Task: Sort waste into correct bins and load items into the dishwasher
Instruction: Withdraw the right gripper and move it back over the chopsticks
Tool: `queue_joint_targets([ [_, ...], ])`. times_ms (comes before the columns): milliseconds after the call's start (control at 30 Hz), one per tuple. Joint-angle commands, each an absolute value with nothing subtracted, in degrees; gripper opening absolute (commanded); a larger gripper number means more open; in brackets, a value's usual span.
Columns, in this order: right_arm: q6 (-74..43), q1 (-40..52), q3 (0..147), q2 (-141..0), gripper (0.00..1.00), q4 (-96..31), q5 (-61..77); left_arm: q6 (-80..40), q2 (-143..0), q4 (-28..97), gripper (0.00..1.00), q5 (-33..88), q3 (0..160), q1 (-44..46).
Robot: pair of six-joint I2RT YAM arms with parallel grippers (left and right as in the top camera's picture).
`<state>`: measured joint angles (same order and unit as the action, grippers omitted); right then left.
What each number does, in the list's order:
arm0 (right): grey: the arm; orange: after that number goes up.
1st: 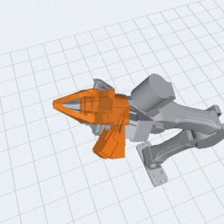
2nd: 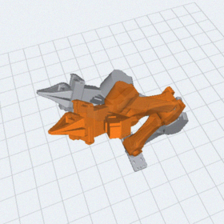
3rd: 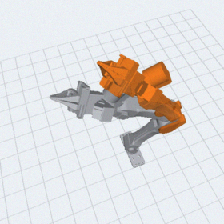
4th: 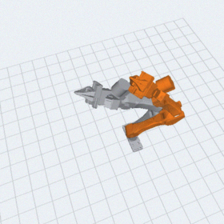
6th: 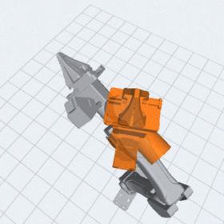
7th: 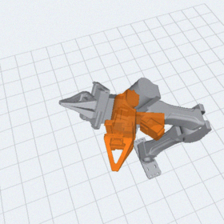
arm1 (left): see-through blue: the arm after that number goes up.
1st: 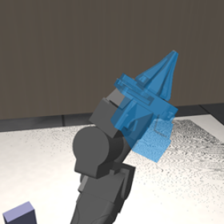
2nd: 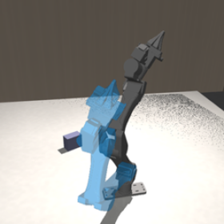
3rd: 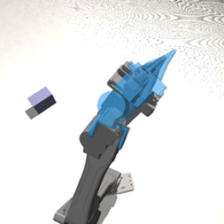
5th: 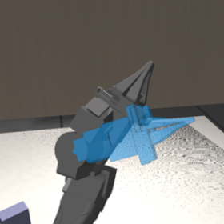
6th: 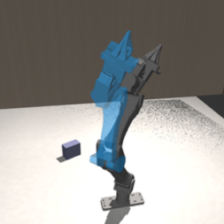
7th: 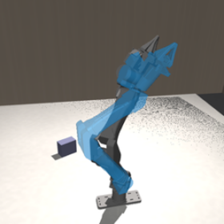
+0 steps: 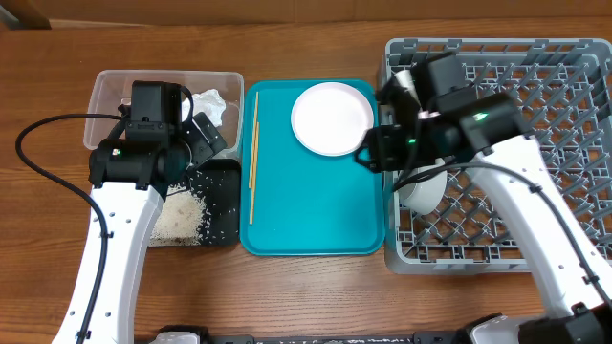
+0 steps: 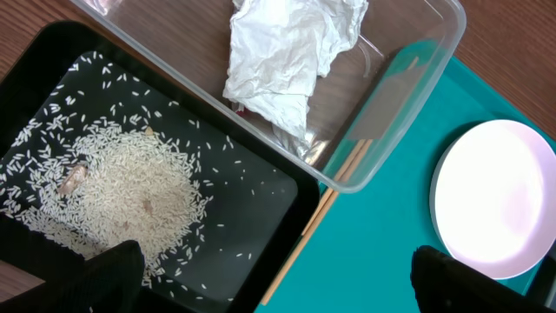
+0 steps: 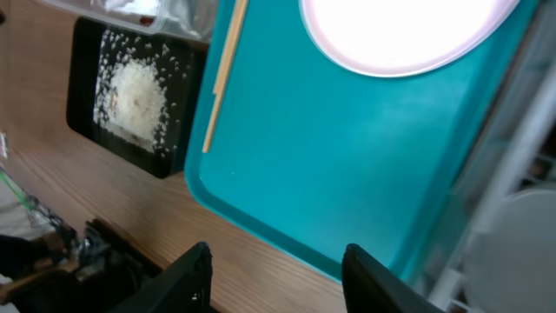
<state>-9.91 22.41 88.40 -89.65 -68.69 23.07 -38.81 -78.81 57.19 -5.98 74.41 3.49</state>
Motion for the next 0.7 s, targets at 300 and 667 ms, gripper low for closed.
queue_joint_targets([
  [300, -34.2, 37.8, 87.4, -89.6, 1.00, -57.8, 18.7, -37.9, -78.4, 57.0, 1.00, -5.9, 75.1, 3.4],
  [667, -39.5, 45.1, 71.4, -89.6, 0.58, -40.6, 16.1, -37.9, -78.4, 57.0, 1.00, -5.9, 75.1, 3.4],
])
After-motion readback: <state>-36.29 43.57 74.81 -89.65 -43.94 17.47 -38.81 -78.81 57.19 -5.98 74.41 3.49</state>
